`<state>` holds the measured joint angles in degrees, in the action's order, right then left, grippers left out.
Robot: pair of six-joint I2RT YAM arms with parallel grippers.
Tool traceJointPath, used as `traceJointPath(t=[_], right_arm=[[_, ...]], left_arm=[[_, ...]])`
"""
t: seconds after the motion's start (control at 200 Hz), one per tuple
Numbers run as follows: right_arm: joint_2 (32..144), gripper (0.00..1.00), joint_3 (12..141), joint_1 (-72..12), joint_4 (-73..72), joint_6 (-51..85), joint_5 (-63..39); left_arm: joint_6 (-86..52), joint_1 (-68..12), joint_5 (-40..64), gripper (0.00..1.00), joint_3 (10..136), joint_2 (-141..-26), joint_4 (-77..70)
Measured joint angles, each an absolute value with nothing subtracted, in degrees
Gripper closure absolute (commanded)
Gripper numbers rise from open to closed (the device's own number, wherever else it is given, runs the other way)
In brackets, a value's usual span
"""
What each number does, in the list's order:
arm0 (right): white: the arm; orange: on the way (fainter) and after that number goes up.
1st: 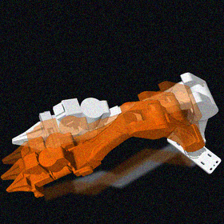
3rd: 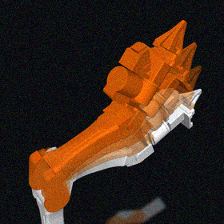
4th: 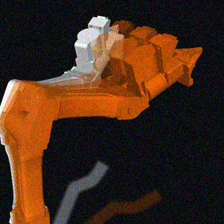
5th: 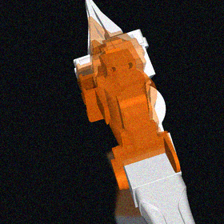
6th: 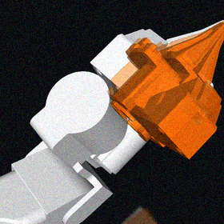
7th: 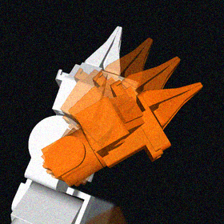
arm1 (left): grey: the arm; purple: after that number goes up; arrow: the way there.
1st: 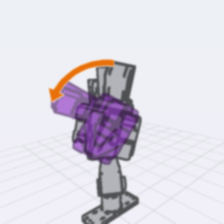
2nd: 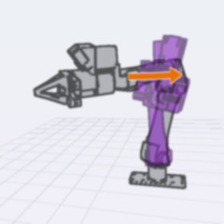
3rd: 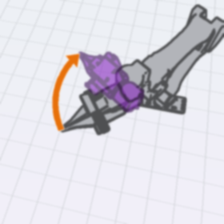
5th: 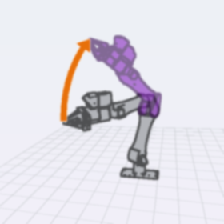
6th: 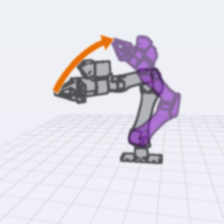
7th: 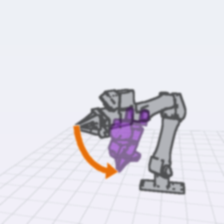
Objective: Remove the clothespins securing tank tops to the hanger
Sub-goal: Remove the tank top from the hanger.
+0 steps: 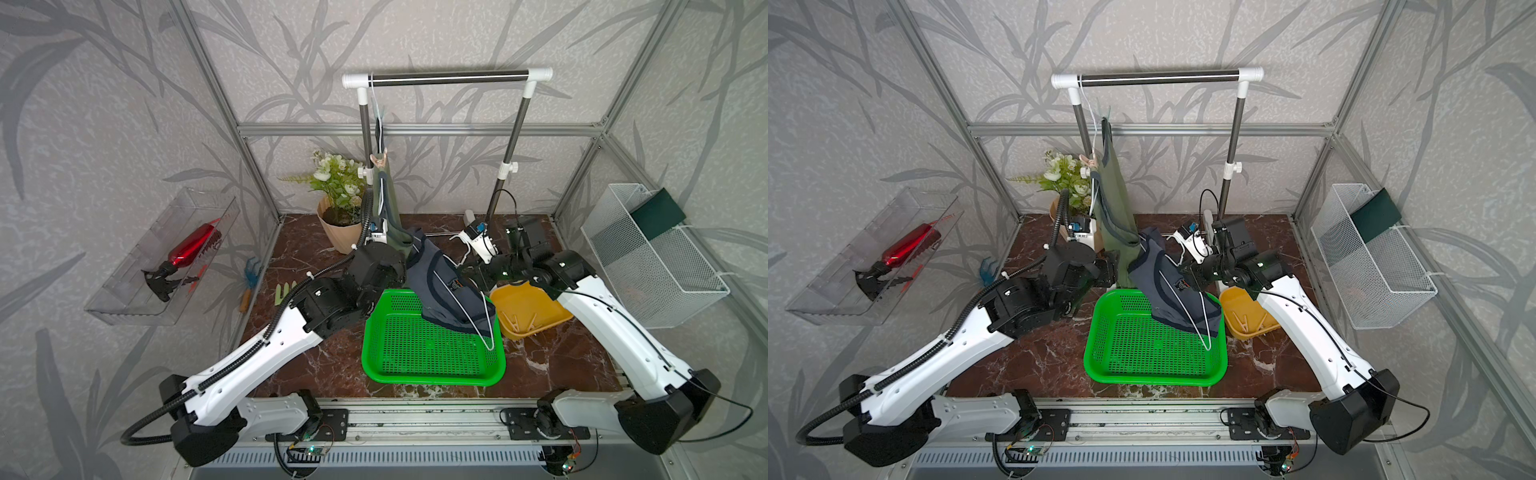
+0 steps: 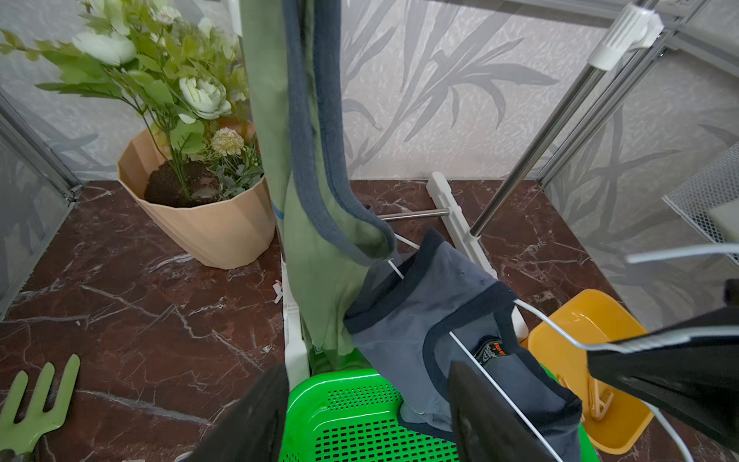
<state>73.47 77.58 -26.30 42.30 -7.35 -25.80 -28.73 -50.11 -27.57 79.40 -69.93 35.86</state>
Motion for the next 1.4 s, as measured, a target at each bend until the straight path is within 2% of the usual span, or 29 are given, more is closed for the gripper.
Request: traceJointPath(t=[0.285,0.465,0.535,0.59,0.635,0.68,1.025,1.4], right_arm=[[65.54,1.00,71.85,-30.20,42.26,-7.01,-28.08],[63.92,1.00,70.91,-32.95,42.30,-6.61,-28.99],[63.61,1.00,70.89,-34.11,42.30,-6.37,-28.91],[63.02,1.00,70.74,-34.98,42.30,-6.00,-28.82],[62.28,1.00,70.46,-35.35,42.28,-5.74,-28.71],[61.32,1.00,70.00,-35.59,42.30,-5.43,-28.56],[58.08,1.00,66.61,-35.79,44.10,-4.23,-26.68],[53.06,1.00,66.61,-35.79,48.80,-2.81,-24.45]], left_arm=[[-30.72,-45.78,-16.71,0.29,82.54,-78.52,32.49],[-32.69,-43.99,-11.90,0.31,83.61,-83.72,29.61],[-33.89,-43.72,-10.15,0.46,83.61,-84.82,28.84],[-34.61,-43.75,-8.88,0.66,83.57,-85.25,28.45],[-35.64,-43.75,-8.23,0.87,83.33,-85.23,28.05],[-36.10,-43.75,-7.77,1.00,82.61,-84.88,27.62],[-39.94,-40.82,-8.08,1.00,72.23,-77.14,26.72],[-40.12,-38.76,-8.88,1.00,69.97,-72.01,28.93]])
